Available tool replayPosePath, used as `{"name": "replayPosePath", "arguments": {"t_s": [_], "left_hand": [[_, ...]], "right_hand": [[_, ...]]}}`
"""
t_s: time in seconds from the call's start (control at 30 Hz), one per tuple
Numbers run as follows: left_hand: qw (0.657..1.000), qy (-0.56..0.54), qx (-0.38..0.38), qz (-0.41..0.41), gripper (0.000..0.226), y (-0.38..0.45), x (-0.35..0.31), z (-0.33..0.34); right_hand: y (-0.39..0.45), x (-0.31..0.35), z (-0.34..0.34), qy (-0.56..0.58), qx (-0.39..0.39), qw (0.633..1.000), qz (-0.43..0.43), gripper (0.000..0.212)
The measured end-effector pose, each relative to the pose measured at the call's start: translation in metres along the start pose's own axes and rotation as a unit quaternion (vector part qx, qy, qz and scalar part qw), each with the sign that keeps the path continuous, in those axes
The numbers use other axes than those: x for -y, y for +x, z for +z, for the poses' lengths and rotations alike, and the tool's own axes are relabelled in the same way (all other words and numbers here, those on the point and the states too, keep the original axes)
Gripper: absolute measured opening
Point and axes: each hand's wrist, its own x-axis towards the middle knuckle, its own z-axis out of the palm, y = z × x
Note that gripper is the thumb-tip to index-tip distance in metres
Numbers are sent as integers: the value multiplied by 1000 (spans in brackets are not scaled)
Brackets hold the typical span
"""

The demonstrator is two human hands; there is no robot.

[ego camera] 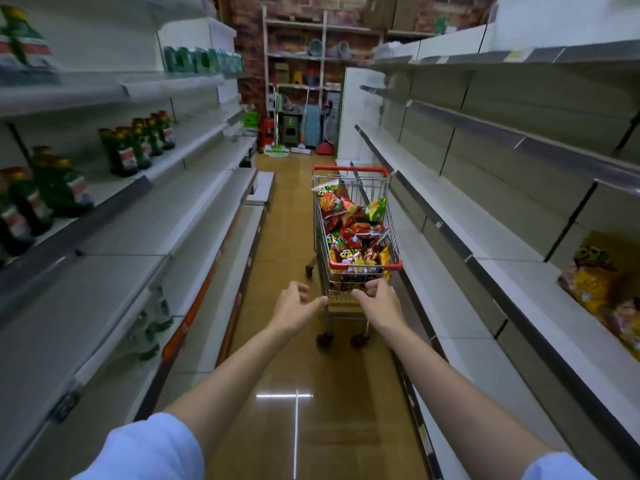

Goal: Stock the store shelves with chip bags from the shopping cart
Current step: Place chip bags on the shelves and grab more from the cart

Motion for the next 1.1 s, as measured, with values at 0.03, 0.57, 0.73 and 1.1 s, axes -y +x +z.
{"name": "replayPosePath", "arguments": {"t_s": [0.03,0.57,0.73,1.1], "left_hand": [[1000,-1,1,-6,54,21,-1,4],[998,-59,14,-25,36,343,-47,87],[990,-95,50,-92,33,429,-26,123],[959,-81,139,-235,52,621,31,196]], "right_hand": [[22,-1,5,7,1,1000,1,38],[363,-35,28,95,33,993,61,36],[431,-73,34,106,33,987,119,32],[594,-136,78,53,37,970,233,37]]}}
